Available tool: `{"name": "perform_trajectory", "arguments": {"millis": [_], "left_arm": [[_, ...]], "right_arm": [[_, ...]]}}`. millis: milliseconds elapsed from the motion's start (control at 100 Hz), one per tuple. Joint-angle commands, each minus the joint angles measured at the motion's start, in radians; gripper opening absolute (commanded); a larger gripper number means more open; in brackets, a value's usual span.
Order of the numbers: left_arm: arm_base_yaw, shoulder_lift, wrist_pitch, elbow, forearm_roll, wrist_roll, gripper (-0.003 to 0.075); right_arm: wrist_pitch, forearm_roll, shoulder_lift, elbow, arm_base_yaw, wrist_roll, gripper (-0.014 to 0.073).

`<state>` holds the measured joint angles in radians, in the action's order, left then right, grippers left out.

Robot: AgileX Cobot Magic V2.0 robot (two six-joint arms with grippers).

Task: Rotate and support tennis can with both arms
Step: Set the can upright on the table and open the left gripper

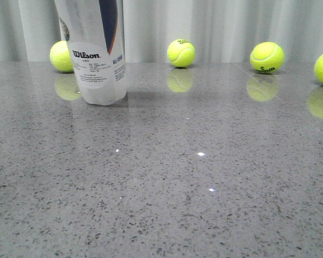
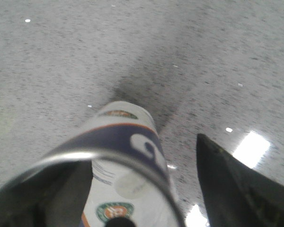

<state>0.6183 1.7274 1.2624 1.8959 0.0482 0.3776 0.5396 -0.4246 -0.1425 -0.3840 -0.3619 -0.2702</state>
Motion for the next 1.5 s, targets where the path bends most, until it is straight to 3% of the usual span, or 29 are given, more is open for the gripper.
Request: {"name": "perform_trajectory", "arguments": {"millis": [0,450,760,930,1130,1290,1490], "left_arm": [[-0.015,-0.024,0.014,0.07,-0.003,-0.013,0.0452],[-0.024,-0.016,-0.005,0.087,-0.009,-0.013,0.0452],[-0.024,-0.068,-0.242,0.087,-0.023,-0.093,0.0422],[-0.024,-0.115,-0.347,0.075,-0.079,-0.119,0.0312],[-0.024,-0.204,-0.478,-0.049,-0.122,-0.229,-0.0021],[-0.024,-0.285,-0.514,-0.191,-0.122,-0.243,-0.0018],[-0.024,-0.431,-0.653,-0.42,-0.122,-0.243,-0.0018]], "right_arm": [[-0.069,-0.01,-0.009,-0.023,0.003,-0.003,-0.006],[-0.069,-0.01,-0.009,-0.023,0.003,-0.003,-0.006],[-0.069,-0.01,-0.009,-0.023,0.003,-0.003,-0.006],[-0.069,-0.01,-0.009,-0.023,0.003,-0.003,-0.006],[-0.069,-0.01,-0.009,-0.023,0.003,-0.003,-0.006],[-0.069,-0.01,-0.009,-0.023,0.003,-0.003,-0.006],[-0.069,-0.01,-0.009,-0.023,0.003,-0.003,-0.006]]}}
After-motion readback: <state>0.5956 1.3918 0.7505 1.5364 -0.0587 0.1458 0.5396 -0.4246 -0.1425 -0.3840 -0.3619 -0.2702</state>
